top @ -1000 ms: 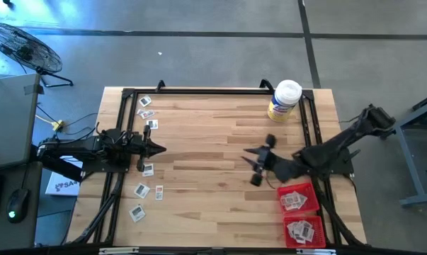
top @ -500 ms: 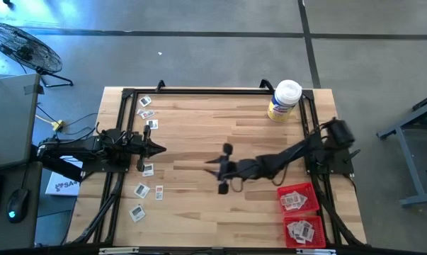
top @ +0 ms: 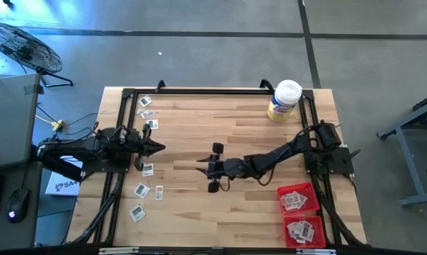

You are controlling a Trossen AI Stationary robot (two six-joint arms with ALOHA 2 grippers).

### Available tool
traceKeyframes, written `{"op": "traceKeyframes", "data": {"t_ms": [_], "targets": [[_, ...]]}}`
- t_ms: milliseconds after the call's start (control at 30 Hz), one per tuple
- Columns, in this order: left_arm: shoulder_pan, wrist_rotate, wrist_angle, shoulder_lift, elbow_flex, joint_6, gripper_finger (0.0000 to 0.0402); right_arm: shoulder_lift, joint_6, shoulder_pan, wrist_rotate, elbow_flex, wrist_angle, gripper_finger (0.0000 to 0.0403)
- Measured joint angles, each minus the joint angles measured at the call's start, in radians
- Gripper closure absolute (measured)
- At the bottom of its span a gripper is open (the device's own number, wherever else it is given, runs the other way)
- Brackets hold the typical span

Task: Pick & Place First Aid Supplies
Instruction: Put the white towelette pack into the bottom red bin

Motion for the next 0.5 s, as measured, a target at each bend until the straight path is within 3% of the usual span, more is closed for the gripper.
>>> {"op": "traceKeyframes", "data": {"t_ms": [233, 367, 500], "targets": [[0.000, -0.020, 0.071, 0.062, -0.027, -0.134, 0.0400, 0.000, 0.044, 0.047, 0.000, -0.055, 0.002, 0.0284], [0.000, -0.004, 0.167, 0.185, -0.013, -0.174, 0.0401, 0.000, 0.061, 0.051, 0.000, -0.078, 0.008, 0.0284], [0.000, 0.002, 0.155, 0.363, 0.063, -0.184, 0.0401, 0.000, 0.089, 0.050, 0.000, -0.085, 0.007, 0.0284]]}}
